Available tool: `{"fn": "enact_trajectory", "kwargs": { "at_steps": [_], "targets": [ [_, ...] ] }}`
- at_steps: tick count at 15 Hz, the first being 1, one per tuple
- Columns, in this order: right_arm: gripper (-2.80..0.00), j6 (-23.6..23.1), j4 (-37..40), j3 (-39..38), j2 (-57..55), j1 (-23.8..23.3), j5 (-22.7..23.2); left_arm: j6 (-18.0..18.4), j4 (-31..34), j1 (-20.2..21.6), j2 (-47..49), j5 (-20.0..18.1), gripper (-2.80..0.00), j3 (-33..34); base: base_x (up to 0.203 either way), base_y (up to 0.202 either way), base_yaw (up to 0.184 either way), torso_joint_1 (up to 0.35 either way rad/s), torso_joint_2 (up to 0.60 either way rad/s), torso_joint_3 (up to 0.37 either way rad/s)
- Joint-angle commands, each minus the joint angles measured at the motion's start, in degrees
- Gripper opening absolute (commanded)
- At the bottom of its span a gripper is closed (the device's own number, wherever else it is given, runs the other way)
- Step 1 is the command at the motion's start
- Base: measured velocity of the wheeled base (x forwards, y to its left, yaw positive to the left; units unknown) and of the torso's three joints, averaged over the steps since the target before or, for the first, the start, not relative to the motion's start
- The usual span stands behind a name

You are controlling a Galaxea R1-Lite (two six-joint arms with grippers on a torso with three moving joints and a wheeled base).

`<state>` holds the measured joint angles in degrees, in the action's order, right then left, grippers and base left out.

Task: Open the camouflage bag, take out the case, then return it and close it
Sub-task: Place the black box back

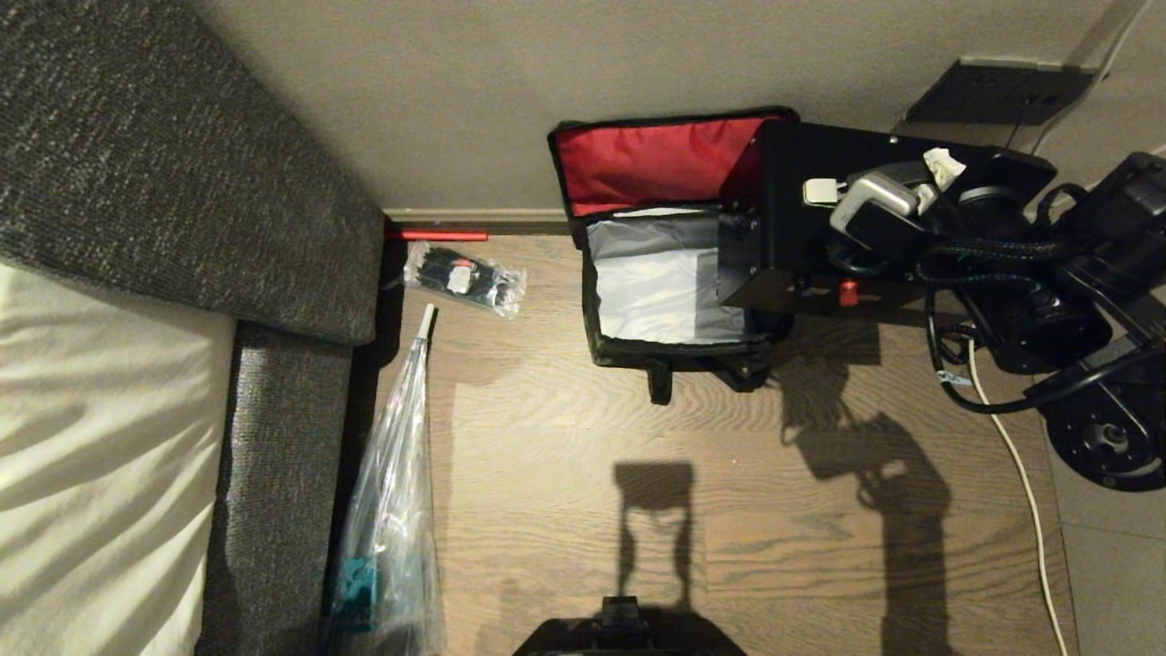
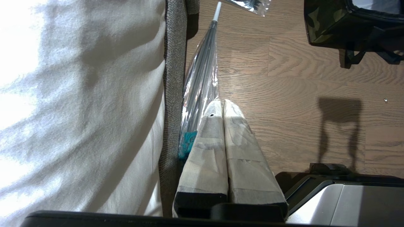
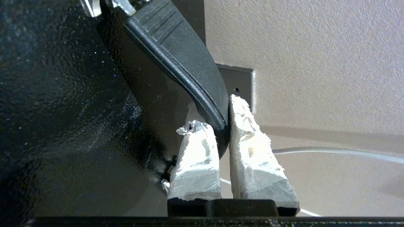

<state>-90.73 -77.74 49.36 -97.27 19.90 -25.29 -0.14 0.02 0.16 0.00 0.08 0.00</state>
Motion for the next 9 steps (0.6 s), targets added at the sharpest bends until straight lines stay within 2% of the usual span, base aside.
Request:
{"fn": "enact_trajectory", "kwargs": {
  "at_steps": [1, 9],
  "targets": [
    [-2.80, -0.57, 0.37, 0.58, -0.76, 2.55, -0.71, -0.12, 0.06, 0.02, 0.00, 0.01, -2.80, 0.00, 0.000, 0.000, 0.000, 0.000, 0.00, 0.000],
    [-2.80, -4.77, -0.18, 5.66, -7.01, 9.48, -0.73, -0.08, 0.00, 0.02, -0.05, 0.01, -2.80, 0.00, 0.000, 0.000, 0.000, 0.000, 0.00, 0.000]
  ]
}}
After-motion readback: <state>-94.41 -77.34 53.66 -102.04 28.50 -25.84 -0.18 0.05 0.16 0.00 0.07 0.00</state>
